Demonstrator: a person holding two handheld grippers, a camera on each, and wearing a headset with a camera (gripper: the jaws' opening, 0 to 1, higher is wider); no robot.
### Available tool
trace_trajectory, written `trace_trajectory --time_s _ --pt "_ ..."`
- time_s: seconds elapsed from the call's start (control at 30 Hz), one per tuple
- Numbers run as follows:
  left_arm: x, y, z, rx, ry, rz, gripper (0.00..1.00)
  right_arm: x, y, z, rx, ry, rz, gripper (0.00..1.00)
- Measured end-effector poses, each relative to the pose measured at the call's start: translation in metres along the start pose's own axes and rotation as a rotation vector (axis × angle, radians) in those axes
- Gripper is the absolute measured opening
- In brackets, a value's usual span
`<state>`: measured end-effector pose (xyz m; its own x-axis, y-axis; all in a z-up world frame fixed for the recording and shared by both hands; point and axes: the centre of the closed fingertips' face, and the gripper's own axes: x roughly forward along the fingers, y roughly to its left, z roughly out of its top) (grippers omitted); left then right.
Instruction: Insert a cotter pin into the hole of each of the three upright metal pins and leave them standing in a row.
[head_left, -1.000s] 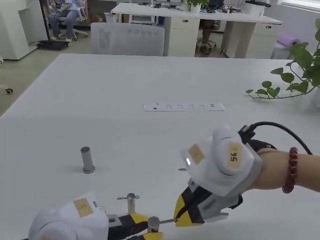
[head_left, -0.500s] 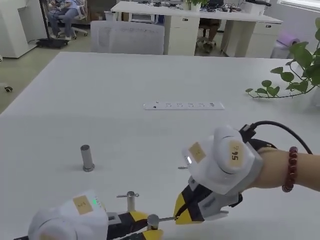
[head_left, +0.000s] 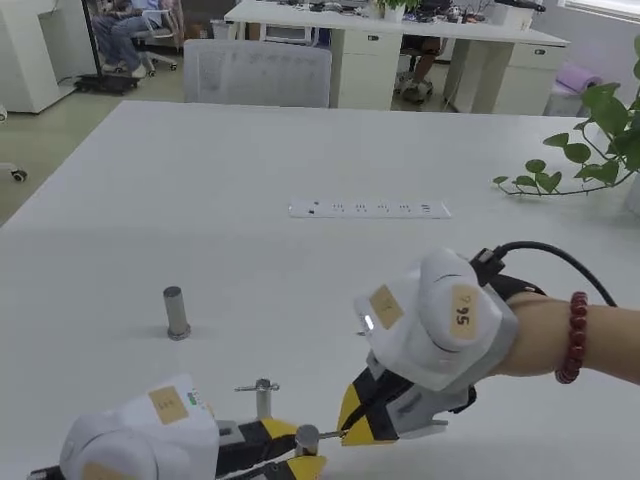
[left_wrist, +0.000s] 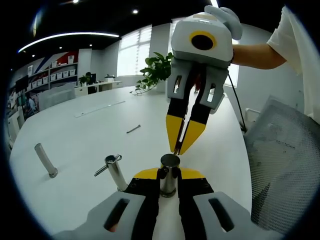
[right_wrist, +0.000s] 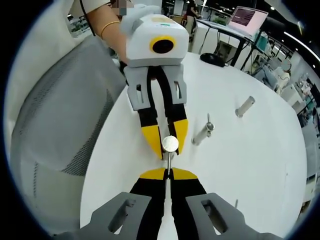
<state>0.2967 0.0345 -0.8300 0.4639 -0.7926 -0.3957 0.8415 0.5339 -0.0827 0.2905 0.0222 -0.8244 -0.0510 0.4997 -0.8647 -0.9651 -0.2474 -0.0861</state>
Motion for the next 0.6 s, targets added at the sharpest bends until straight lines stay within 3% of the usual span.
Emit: trace_trajectory --time_s 0.6 --pt "-0.0001 0.0001 0.0003 -0.009 -0.011 -0.002 0.11 0.0053 -0.0012 0.0089 -0.006 -0.007 -0.004 0.03"
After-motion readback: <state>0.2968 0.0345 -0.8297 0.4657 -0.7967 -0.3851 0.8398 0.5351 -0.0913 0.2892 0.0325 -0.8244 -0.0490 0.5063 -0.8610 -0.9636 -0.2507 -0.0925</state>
